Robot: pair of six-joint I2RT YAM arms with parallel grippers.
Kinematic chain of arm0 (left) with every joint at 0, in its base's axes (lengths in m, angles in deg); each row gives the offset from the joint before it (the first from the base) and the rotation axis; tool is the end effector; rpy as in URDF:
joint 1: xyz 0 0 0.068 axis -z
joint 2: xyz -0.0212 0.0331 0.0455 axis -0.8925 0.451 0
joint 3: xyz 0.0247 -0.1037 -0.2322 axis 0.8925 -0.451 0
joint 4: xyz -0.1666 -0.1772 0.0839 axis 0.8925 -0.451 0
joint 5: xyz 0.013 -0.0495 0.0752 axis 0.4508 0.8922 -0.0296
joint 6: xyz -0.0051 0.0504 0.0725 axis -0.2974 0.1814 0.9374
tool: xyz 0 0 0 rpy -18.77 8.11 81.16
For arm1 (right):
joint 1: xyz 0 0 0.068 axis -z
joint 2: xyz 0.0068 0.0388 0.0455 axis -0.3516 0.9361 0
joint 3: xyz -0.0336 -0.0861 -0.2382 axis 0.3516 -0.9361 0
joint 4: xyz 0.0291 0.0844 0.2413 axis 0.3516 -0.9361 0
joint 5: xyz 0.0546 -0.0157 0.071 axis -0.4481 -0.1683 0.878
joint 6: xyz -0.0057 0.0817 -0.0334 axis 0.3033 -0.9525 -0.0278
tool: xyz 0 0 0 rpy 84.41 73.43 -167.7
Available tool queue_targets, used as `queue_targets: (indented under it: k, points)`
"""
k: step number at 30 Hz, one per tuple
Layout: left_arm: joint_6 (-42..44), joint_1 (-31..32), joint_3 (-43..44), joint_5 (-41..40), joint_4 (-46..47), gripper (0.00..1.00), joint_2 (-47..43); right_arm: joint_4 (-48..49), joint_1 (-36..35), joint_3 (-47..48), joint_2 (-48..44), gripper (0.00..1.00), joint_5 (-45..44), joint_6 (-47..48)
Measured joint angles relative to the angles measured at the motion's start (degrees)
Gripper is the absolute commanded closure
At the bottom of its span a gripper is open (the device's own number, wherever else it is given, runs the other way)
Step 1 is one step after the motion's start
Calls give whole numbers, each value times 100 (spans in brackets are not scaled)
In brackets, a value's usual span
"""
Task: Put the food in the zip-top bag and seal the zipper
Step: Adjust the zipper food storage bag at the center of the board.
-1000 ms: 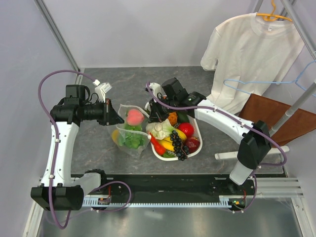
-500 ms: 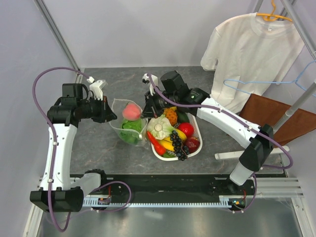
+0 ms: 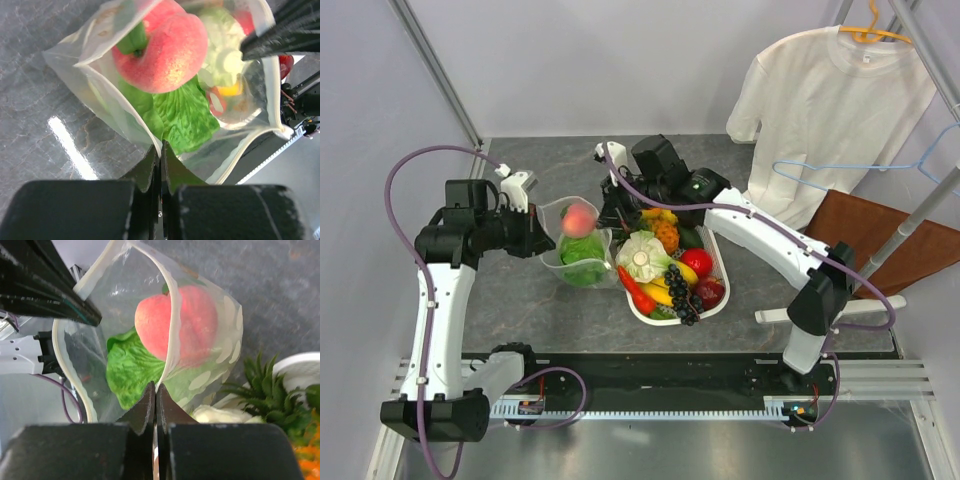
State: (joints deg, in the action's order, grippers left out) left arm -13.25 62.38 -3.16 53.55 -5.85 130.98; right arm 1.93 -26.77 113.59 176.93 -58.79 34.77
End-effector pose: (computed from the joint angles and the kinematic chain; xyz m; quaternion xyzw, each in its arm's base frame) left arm 0.2080 -0.0403 0.3266 0.1328 0.9003 -0.2516 0.3294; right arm 0.2647 0.3417 0.3343 -0.3802 0.7713 0.4092 0.3050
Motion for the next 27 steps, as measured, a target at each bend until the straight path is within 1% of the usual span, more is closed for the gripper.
queue_targets:
  k: [4, 5, 7, 8, 9, 10, 12, 13, 17, 21, 24, 27]
  points:
    - [24, 0, 94, 48, -52, 98, -96, -61, -9, 407, 247, 100, 15, 225]
    - [22, 0, 98, 50, -50, 98, -68, -66, -15, 422, 326, 96, 9, 267]
    - [20, 0, 98, 31, -72, 98, 24, -164, -17, 422, 431, 81, -37, 348]
    - [15, 0, 98, 31, -83, 98, 59, -240, -17, 422, 479, 63, -90, 433]
    - [7, 0, 98, 28, -94, 98, 107, -315, -17, 422, 518, 55, -138, 507]
    - [-7, 0, 98, 28, -94, 98, 151, -391, -11, 422, 540, 43, -195, 584]
    - [-33, 4, 96, 31, -92, 98, 227, -579, 37, 422, 542, 33, -278, 782]
    - [-46, 4, 94, 33, -92, 98, 254, -638, 63, 426, 529, 25, -297, 826]
    - [-81, 4, 81, 35, -87, 98, 282, -981, 328, 435, 356, 18, -407, 1150]
    - [-81, 4, 55, 42, -83, 98, 282, -1285, 822, 192, -275, 11, -549, 1541]
    - [-81, 4, 50, 55, -81, 98, 282, -1561, 1270, -136, -916, 7, -791, 2149]
    - [-81, 4, 50, 118, -81, 98, 282, -1731, 1593, -251, -1102, 5, -1152, 2983]
